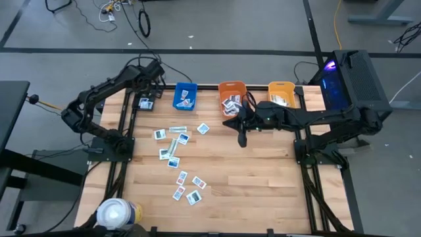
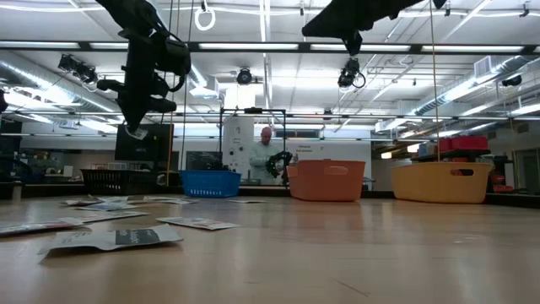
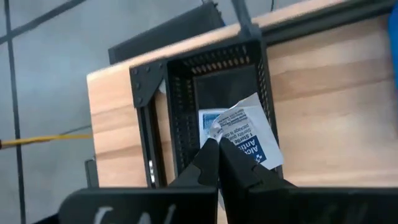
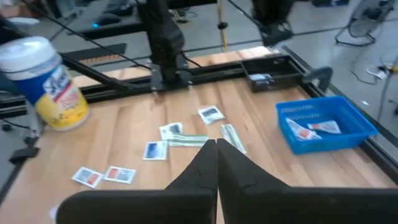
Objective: Pick & Place First Aid Supplies
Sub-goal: Put the alcohol pad into the black bin
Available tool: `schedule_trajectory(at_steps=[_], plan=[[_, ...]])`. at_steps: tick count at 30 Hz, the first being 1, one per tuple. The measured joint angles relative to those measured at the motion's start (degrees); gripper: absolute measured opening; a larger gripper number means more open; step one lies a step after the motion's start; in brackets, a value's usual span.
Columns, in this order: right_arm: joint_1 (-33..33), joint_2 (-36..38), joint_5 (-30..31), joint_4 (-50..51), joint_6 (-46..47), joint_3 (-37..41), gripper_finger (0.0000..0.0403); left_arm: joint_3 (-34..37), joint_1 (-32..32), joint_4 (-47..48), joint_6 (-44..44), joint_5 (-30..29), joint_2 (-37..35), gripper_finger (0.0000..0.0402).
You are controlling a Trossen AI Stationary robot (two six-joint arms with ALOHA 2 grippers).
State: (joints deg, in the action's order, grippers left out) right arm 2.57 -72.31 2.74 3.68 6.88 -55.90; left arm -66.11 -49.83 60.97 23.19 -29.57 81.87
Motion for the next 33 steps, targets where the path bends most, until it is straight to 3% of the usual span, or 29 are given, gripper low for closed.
schedule_trajectory(at_steps=[8, 15, 22, 26, 33], plan=[[2.6, 0.0, -2.1, 1.3, 0.2, 0.0, 0.0002, 0.0, -0.2, 3.7, 0.9, -0.5, 0.0, 0.0002], [3.4, 0.0, -3.7, 1.3, 0.2, 0.0, 0.0002, 0.0, -0.2, 4.0, 0.7, -6.0, 0.0, 0.0002], [4.2, 0.0, -3.7, 1.2, 0.2, 0.0, 0.0002, 0.0, -0.2, 3.5, -0.2, -6.5, 0.0, 0.0008], [4.2, 0.0, -3.7, 1.2, 0.2, 0.0, 0.0002, 0.0, -0.2, 3.4, -0.3, -8.1, 0.0, 0.0041], [4.2, 0.0, -3.7, 1.2, 0.2, 0.0, 0.0002, 0.0, -0.2, 2.9, -0.4, -8.8, 0.0, 0.0139]])
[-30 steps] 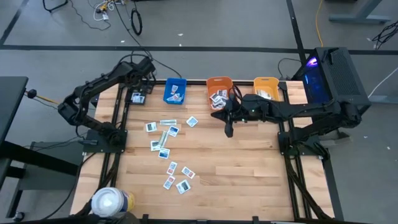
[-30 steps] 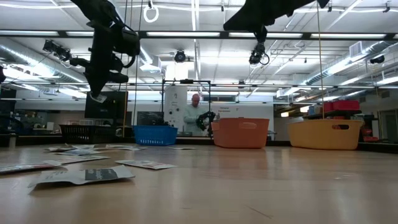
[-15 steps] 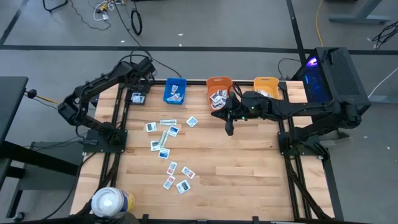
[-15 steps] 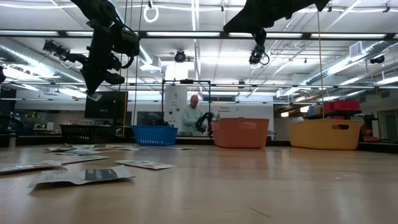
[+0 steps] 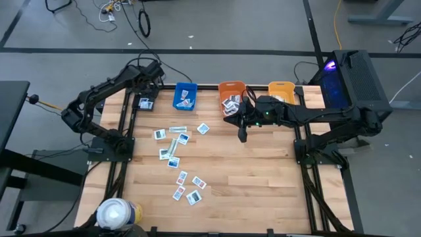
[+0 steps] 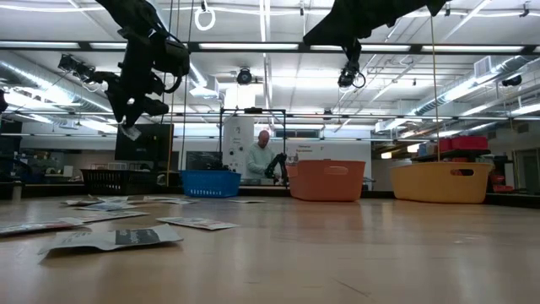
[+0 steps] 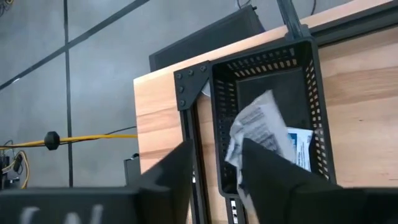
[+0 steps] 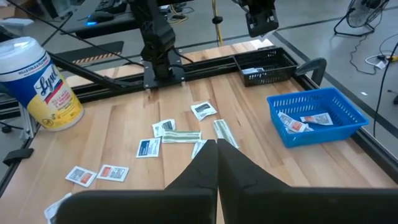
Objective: Pick & Place First Aid Supplies
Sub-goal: Put the alcohol pad into the black bin, then put the bandage into the yellow bin
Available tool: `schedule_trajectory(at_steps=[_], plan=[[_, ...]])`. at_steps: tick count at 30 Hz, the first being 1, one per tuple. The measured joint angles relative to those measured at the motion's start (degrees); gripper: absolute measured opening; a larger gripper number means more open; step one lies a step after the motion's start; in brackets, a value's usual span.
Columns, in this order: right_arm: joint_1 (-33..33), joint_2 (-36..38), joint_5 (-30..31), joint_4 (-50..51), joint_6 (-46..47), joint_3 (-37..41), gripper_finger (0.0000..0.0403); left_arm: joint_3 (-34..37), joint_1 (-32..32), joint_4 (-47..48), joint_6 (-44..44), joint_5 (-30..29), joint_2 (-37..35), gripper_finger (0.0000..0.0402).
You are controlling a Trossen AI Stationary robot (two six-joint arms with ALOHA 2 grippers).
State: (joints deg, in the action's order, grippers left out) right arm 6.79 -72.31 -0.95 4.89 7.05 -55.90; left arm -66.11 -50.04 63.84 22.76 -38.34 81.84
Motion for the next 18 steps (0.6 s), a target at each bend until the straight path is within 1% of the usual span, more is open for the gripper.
schedule_trajectory(at_steps=[4, 8, 12, 18], plan=[[0.0, 0.0, 0.0, 0.0, 0.9, 0.0, 0.0002, 0.0, 0.0, 0.0, -0.8, 0.9, 0.0, 0.0182], [0.0, 0.0, 0.0, 0.0, 1.8, 0.0, 0.0002, 0.0, 0.0, 0.1, -0.9, 1.0, 0.0, 0.0205], [0.0, 0.0, 0.0, -0.1, 2.6, 0.0, 0.0002, 0.0, 0.0, 0.1, -0.9, 1.0, 0.0, 0.021], [0.0, 0.0, -0.1, -0.1, 3.0, 0.0, 0.0002, 0.0, 0.0, 0.3, -1.7, 1.5, -0.2, 0.0205]])
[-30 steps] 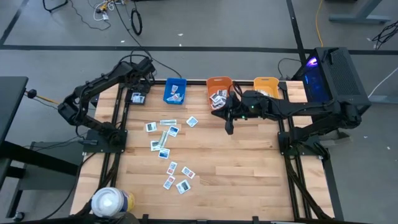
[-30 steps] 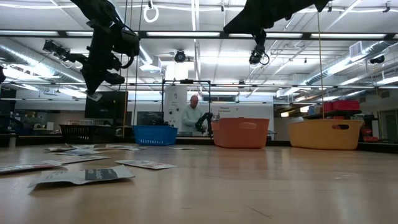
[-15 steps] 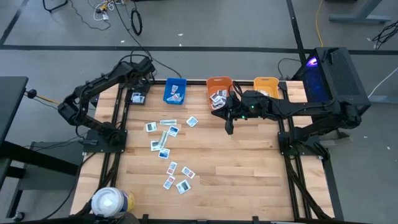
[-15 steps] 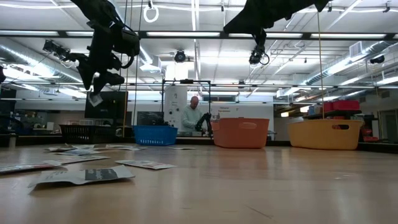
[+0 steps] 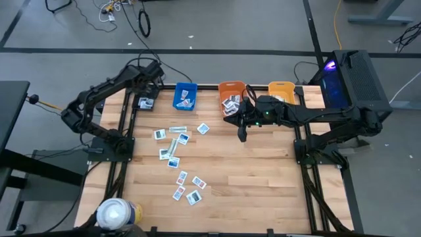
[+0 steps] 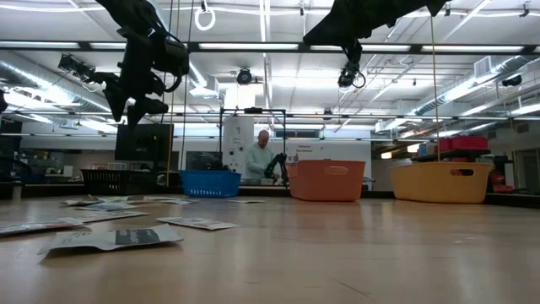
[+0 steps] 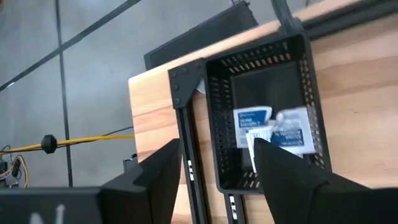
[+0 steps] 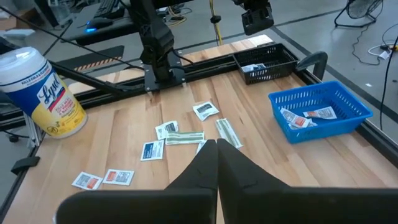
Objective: Pick & Place First Aid Supplies
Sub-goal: Put the bandage into the yellow bin
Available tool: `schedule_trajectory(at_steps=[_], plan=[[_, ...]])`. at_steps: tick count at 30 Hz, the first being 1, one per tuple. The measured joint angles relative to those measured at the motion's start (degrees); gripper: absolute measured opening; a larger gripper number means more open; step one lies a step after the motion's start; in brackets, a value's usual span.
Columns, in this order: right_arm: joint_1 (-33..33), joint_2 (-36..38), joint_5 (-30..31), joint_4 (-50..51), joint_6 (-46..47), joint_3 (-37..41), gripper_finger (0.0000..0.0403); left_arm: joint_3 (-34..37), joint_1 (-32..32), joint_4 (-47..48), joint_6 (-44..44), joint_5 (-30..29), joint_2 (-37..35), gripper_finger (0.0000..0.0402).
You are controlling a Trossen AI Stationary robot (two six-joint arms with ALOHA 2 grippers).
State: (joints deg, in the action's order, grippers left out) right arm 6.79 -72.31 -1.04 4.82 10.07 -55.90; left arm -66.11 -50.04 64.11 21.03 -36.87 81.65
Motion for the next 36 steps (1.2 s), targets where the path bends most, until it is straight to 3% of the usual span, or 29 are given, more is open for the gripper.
schedule_trajectory(at_steps=[8, 19, 31, 36], plan=[[0.0, 0.0, 0.0, 0.2, 0.0, 0.0, 0.0003, -2.2, 3.9, 2.3, -0.7, 7.6, -4.9, 0.0204], [0.0, 0.0, 0.0, 0.5, 0.0, 0.0, 0.0014, -2.3, 17.4, 0.7, 0.9, 20.4, -16.7, 0.0204], [-0.2, 0.0, 0.0, 0.6, 4.4, 0.0, 0.0013, -2.2, 38.0, -1.6, -1.1, 22.1, -21.8, 0.0204], [-1.4, 0.0, 0.0, 0.5, 4.4, 0.0, 0.0013, 1.9, 44.8, -6.5, 1.9, 22.1, -21.8, 0.0204]])
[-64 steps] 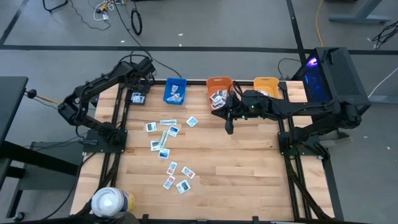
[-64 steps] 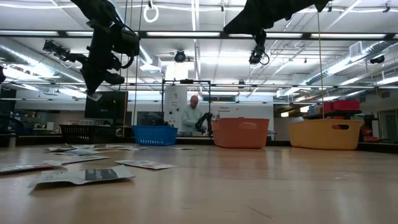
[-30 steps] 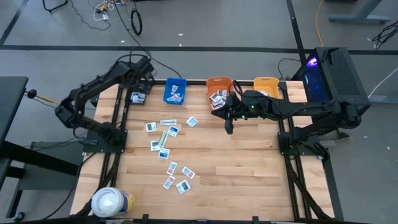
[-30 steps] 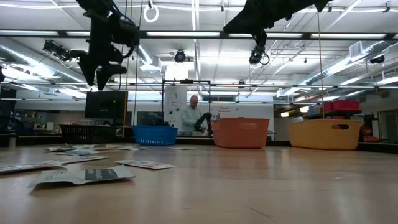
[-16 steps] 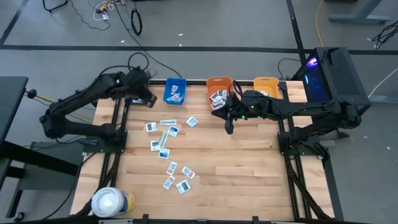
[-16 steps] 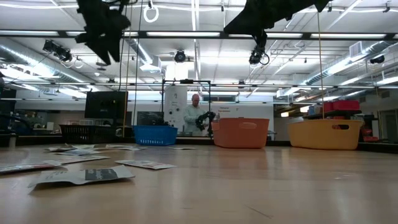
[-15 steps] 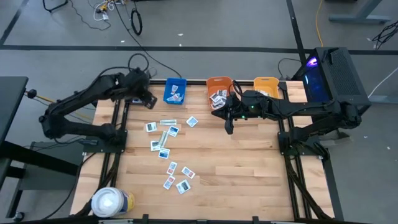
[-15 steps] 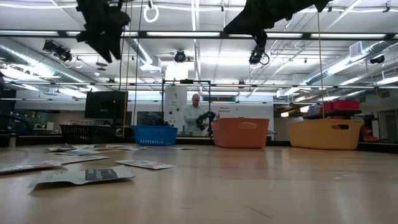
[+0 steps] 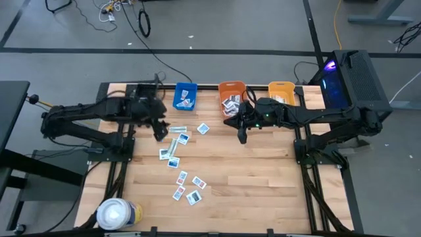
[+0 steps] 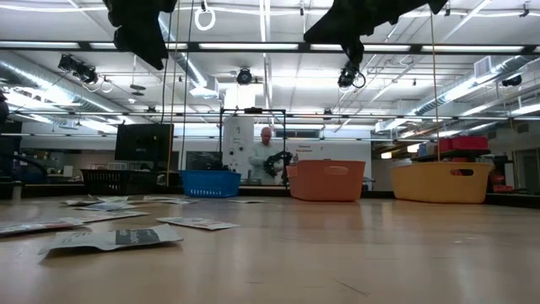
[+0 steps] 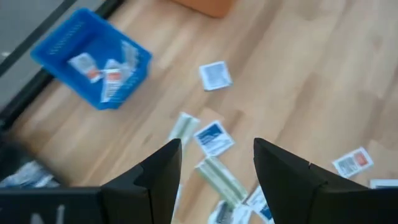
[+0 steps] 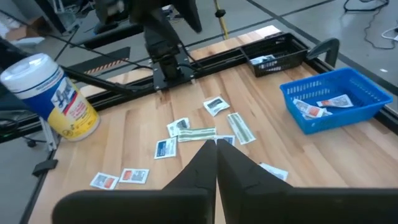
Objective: Pick & Place First Aid Supplies
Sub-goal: Put the bandage into the yellow bin
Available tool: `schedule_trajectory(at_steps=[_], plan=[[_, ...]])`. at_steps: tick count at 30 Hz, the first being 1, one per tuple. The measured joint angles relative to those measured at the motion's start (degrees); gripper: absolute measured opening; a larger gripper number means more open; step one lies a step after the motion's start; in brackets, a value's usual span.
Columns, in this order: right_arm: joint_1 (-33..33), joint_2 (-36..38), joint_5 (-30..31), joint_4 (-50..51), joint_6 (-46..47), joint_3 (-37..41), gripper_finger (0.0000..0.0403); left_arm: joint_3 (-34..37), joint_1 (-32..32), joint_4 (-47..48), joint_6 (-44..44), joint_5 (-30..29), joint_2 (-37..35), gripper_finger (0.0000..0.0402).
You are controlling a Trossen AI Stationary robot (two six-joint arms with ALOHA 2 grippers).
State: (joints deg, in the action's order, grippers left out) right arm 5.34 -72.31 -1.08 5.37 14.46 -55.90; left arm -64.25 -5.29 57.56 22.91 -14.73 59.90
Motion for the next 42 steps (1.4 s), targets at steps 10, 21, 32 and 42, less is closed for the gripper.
schedule_trajectory(at_steps=[10, 21, 32, 42], plan=[[-4.3, 0.0, 0.0, 0.4, -0.1, 0.0, 0.0013, 11.5, 12.3, -19.3, -0.8, 0.0, 0.0, 0.0204], [-8.1, 0.0, 0.2, 1.3, 0.0, 0.0, 0.0013, 19.9, 23.6, -27.6, -1.1, 6.2, 0.1, 0.0204], [-10.2, 0.0, 0.2, 2.4, 0.1, 0.0, 0.0013, 25.3, 30.6, -36.0, -4.6, 11.4, 0.2, 0.0204], [-10.9, 0.0, 0.2, 3.9, 1.8, 0.0, 0.0013, 25.3, 31.3, -36.5, -2.8, 7.0, 0.2, 0.0204]])
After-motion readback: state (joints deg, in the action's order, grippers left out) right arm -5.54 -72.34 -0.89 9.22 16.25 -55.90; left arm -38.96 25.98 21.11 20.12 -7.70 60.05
